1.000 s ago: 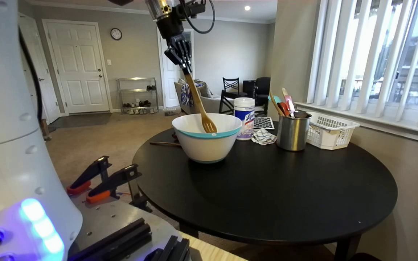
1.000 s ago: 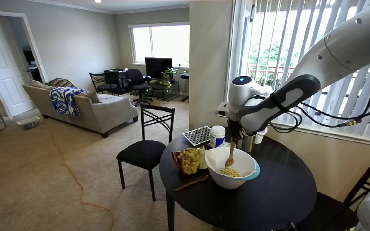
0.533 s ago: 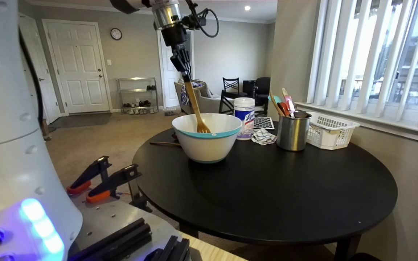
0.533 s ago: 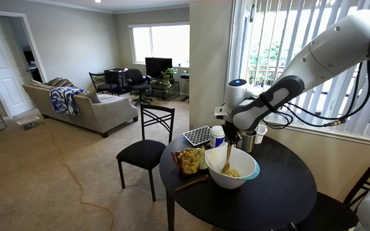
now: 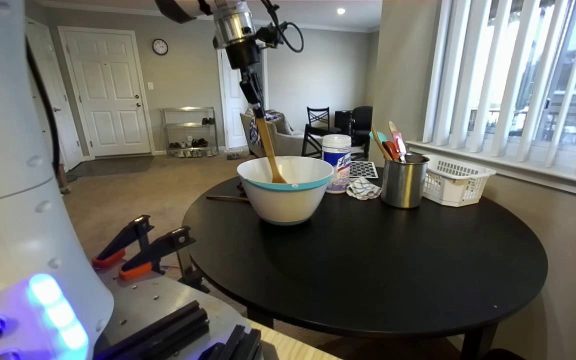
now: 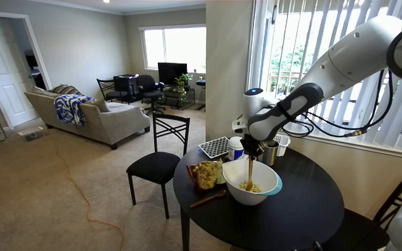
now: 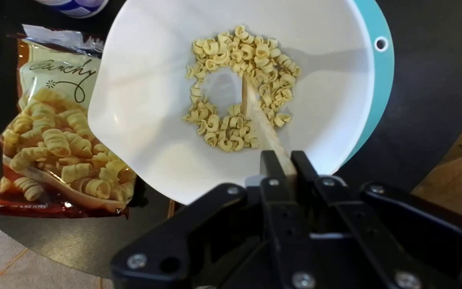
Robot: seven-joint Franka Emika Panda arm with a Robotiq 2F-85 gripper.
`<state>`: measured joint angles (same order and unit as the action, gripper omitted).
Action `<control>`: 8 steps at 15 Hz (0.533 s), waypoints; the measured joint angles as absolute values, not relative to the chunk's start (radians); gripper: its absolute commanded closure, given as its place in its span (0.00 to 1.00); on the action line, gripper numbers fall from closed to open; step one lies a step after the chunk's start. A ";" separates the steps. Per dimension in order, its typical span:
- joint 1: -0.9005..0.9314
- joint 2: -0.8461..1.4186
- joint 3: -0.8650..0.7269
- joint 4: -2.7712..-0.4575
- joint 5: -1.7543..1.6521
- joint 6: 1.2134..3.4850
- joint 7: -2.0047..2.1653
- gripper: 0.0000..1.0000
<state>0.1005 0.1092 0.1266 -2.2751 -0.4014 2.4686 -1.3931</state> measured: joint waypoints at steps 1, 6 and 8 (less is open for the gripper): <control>0.100 0.119 0.127 -2.274 -0.402 2.464 -1.395 0.97; 0.101 0.172 0.124 -2.259 -0.409 2.449 -1.396 0.97; 0.101 0.177 0.124 -2.251 -0.409 2.441 -1.405 0.97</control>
<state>0.1007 0.1767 0.1242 -2.2508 -0.4085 2.4407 -1.4050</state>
